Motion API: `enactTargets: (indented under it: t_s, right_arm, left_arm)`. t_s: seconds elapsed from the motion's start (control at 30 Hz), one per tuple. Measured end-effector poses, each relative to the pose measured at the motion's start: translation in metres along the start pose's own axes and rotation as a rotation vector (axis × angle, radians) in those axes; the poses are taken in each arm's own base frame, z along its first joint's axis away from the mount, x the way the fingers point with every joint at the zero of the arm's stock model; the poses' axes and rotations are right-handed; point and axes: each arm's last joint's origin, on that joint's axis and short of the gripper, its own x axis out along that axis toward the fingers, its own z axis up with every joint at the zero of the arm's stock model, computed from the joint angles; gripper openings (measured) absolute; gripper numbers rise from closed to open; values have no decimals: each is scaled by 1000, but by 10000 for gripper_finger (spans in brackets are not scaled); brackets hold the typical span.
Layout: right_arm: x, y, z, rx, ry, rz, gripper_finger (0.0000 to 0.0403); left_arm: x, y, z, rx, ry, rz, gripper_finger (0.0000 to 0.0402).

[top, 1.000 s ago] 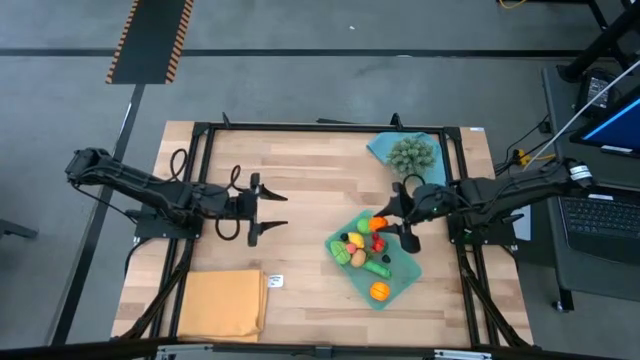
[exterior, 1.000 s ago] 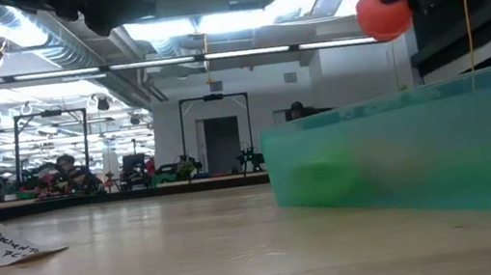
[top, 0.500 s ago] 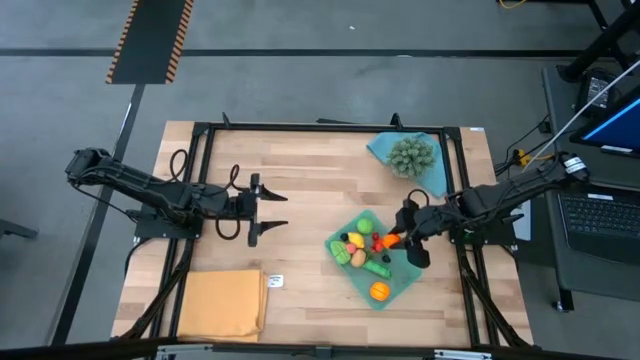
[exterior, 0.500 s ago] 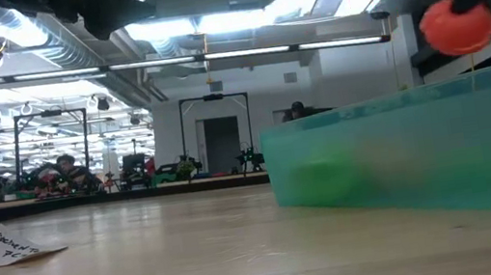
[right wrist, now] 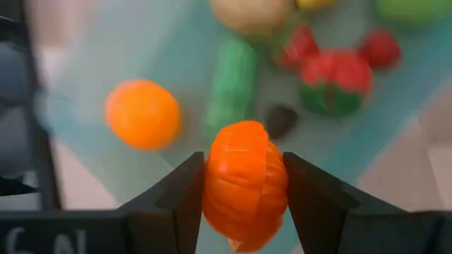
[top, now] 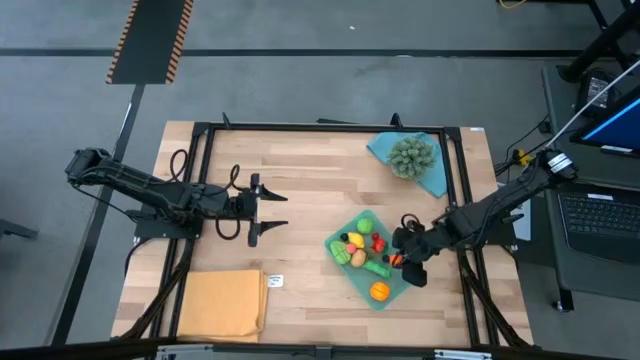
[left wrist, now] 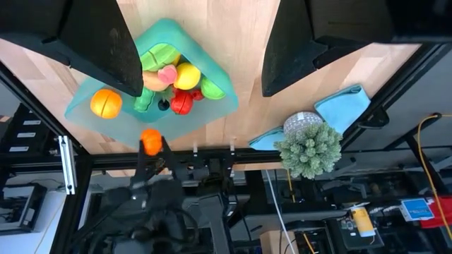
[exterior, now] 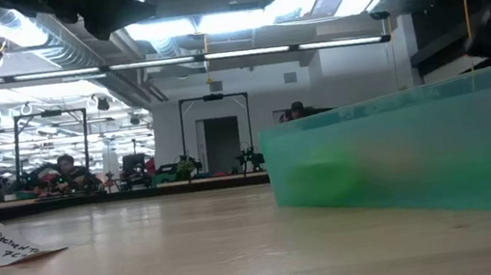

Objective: Pick and placing Produce into tupperware
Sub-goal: Put the tangerine into the green bin

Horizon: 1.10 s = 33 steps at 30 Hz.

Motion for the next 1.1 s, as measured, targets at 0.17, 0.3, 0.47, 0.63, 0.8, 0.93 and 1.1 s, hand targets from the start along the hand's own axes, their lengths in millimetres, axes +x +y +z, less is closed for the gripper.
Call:
enactTargets:
  t_s: [0.17,0.3,0.47,0.63,0.8,0.93,1.1]
  right_arm:
    - [13,-1,-6,43,90,-54,174]
    - [20,-1,-7,67,128,-59,174]
    - [23,0,-7,73,139,-54,174]
    - [23,0,-7,75,139,-55,174]
    - [26,0,-7,86,151,-56,182]
    - [28,1,-7,94,152,-56,211]
    - [29,2,-5,94,134,-36,252]
  left_arm:
    - [0,0,0,0,1,0,279]
    - [0,0,0,1,1,0,279]
    - [0,0,-1,3,6,0,279]
    - [0,0,-1,5,10,0,279]
    - [0,0,-1,5,12,0,279]
    - [0,0,-2,6,16,0,279]
    - [0,0,-2,12,17,0,279]
